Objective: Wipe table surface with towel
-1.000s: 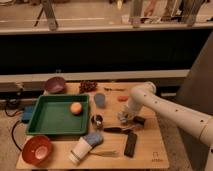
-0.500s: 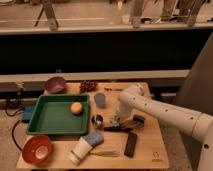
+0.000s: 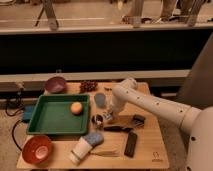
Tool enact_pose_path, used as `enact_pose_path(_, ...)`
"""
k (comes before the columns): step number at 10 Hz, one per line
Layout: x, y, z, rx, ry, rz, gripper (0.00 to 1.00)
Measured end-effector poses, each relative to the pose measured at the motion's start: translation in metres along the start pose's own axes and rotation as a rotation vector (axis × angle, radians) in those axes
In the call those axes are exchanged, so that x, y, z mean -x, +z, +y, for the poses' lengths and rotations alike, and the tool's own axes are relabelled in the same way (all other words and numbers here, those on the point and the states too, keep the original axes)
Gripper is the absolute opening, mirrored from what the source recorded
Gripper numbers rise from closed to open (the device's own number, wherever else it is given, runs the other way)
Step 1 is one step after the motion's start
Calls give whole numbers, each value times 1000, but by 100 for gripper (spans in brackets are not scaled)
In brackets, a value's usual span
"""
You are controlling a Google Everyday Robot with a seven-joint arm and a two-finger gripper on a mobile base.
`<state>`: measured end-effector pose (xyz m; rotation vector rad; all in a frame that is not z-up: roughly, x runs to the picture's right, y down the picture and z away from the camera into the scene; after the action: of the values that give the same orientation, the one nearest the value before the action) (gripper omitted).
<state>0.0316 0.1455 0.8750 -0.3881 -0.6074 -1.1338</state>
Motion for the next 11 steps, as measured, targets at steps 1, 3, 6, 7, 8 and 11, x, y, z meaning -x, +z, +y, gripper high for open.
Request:
enact_pose_path(1,-7,2,-2,4,-2,0,0)
enact_pose_path(3,-29,15,-9,20,-3,0,0)
enact_pose_path(6,-58,19,9,28,69,4,0)
enact_pose_path(7,-65,18,21,27,105,8,0)
enact_pose_path(8,-69,16,30,28,130,10,0)
enact_pose_path(11,-81,5,71,30,219,25,0)
